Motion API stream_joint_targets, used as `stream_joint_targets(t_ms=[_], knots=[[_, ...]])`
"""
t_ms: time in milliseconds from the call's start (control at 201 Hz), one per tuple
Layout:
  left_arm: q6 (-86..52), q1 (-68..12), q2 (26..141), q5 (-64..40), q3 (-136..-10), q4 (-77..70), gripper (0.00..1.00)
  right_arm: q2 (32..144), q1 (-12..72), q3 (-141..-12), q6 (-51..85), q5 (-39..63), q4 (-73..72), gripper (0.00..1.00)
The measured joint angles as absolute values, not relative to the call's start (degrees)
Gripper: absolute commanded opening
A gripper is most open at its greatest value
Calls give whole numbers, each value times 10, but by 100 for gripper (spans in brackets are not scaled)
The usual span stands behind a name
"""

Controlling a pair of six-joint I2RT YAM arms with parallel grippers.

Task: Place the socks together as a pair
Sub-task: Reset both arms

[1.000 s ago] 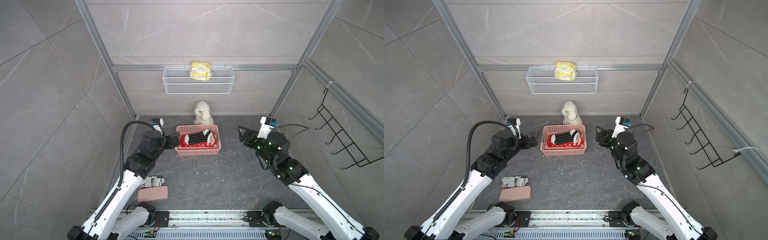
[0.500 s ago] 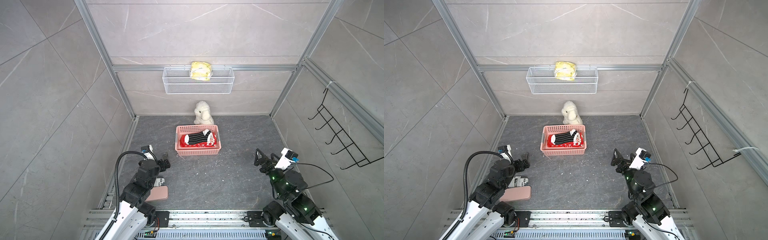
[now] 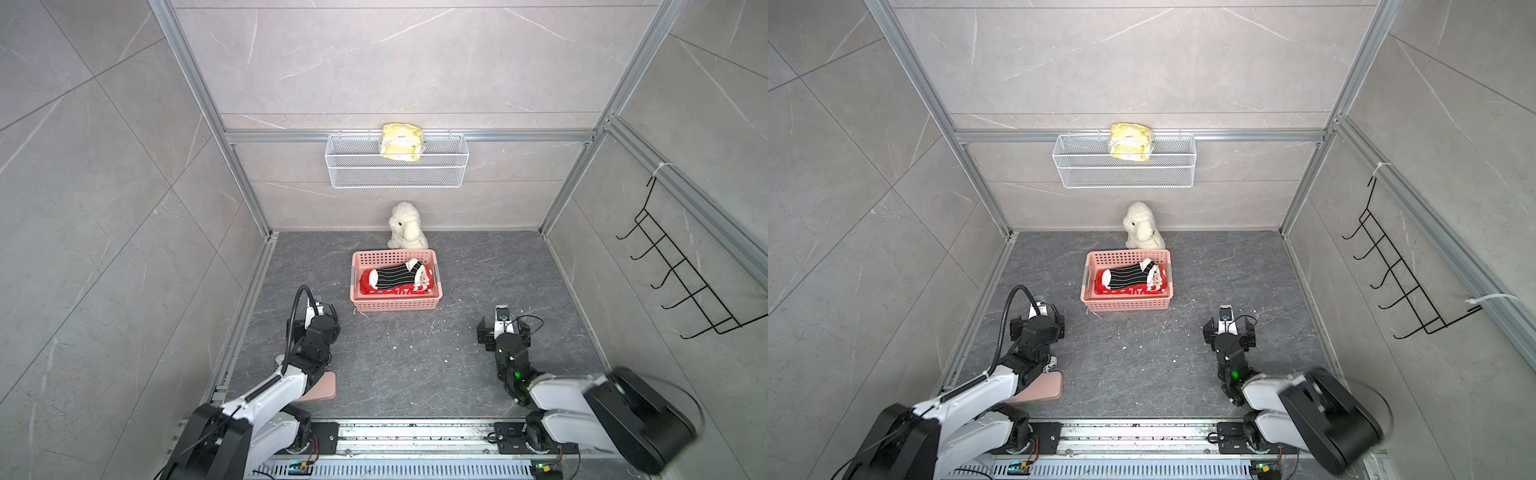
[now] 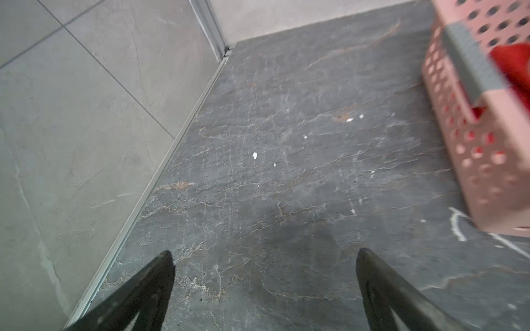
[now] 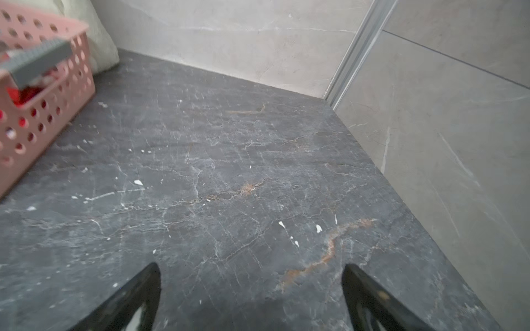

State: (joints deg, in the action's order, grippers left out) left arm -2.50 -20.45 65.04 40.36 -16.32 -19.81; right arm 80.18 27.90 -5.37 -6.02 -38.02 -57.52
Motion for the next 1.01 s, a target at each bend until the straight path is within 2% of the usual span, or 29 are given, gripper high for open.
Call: stream_joint_targets(t_ms=[139, 294, 423, 692, 841, 1010], knots=[[-15, -162, 723, 368, -182, -244, 99, 887, 246, -100, -95, -368, -701, 100], [-11, -130, 764, 318, -209, -290, 99, 882, 182, -82, -76, -323, -768, 100], [-10, -114, 769, 272, -222, -308, 99, 879, 150, -97, -62, -271, -740, 100], [9, -71, 724, 186, -145, -401, 99, 886, 113, -168, -27, -209, -642, 100], [28, -67, 809, 173, -146, -482, 99, 886, 111, -170, -23, -199, -621, 100], [12, -13, 864, 151, -158, -509, 99, 886, 111, -170, -21, -194, -608, 100]])
